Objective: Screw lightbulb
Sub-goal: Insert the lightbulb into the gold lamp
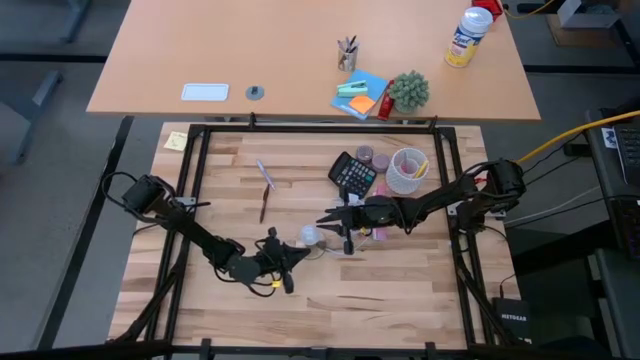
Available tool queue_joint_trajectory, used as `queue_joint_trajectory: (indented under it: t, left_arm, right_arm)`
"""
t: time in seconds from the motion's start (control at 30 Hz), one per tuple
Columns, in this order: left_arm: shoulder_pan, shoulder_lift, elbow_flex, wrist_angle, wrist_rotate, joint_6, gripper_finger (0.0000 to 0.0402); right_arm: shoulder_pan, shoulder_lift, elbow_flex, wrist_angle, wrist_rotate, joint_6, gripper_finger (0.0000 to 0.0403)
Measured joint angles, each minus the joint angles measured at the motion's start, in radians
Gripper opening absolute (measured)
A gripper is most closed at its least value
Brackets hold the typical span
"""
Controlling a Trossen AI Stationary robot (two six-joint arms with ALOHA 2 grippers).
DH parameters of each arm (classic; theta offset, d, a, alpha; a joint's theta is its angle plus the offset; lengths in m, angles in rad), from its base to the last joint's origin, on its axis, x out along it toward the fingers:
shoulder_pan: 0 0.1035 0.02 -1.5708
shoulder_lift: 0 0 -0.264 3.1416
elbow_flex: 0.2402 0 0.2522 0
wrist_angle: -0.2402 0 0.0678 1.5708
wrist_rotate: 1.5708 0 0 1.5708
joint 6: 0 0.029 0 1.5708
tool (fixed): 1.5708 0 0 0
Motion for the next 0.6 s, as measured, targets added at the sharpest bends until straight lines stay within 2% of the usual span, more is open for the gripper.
queue_joint_trajectory:
  t: [0.23,0.6]
  left_arm:
    - [0.0,0.0,0.0,-0.055,-0.047,-0.059,0.0]
    - [-0.001,0.0,0.0,-0.056,-0.128,-0.061,0.0]
  right_arm:
    - [0.0,0.0,0.0,-0.001,-0.04,0.0,0.0051]
    - [0.0,0.0,0.0,-0.008,-0.077,0.0,0.0051]
